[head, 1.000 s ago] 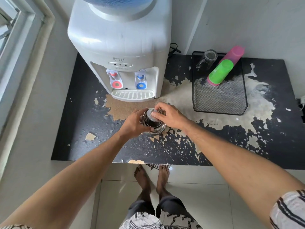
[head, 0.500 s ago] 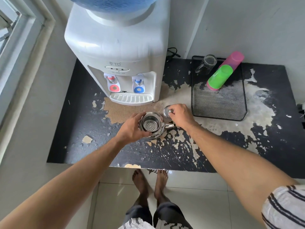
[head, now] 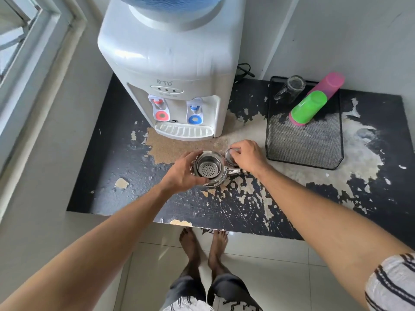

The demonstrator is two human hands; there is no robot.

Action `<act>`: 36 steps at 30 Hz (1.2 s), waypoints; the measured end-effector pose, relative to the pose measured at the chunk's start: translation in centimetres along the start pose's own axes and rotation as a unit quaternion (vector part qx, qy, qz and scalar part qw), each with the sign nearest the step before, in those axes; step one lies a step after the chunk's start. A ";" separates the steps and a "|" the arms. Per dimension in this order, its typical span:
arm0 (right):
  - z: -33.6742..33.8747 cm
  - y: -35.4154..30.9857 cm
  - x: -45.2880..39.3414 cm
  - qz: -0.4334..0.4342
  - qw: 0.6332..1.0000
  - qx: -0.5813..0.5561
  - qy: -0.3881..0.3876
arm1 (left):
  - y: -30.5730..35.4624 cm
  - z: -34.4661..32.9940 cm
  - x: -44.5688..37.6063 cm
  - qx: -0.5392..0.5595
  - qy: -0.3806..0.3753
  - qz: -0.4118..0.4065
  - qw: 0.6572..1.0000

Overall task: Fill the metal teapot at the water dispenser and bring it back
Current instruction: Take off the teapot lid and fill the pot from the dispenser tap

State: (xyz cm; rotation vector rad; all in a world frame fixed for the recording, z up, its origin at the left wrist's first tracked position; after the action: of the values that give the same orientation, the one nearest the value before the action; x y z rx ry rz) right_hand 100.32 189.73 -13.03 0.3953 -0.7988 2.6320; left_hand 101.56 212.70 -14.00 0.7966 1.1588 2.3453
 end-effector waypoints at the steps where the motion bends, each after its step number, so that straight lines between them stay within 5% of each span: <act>1: 0.2 -0.7 0.6 0.013 1.000 -0.027 -0.008 | 0.1 0.1 0.0 0.004 -0.002 0.001 1.000; 6: -1.0 -2.7 3.7 0.051 0.993 -0.024 -0.099 | 0.2 0.2 -0.2 0.028 -0.022 0.006 0.999; 24: -2.4 -3.1 5.3 0.066 0.997 -0.046 -0.013 | -1.1 -0.7 -1.3 0.167 -0.050 0.150 0.973; 31: -2.0 -3.5 6.5 0.084 0.995 -0.031 -0.037 | -0.3 -0.5 -0.1 0.199 -0.024 0.169 0.965; 36: -2.7 -2.7 8.1 0.141 0.983 0.087 -0.081 | -0.9 -0.6 1.3 0.306 0.005 0.216 0.927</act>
State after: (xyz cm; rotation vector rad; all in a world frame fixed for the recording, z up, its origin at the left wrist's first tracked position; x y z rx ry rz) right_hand 93.75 195.49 -10.99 0.5878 -0.7205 2.9785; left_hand 100.23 213.62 -14.65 1.3672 1.9306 2.3131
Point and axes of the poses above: each hand's wrist, its own x-axis away from the middle knuckle, its own z-axis out of the back of the hand, y = z × x, the point moved 5 cm from there along -x, towards the middle knuckle, and after that the axes turned 6 degrees about -z, right-handed, at the moved point
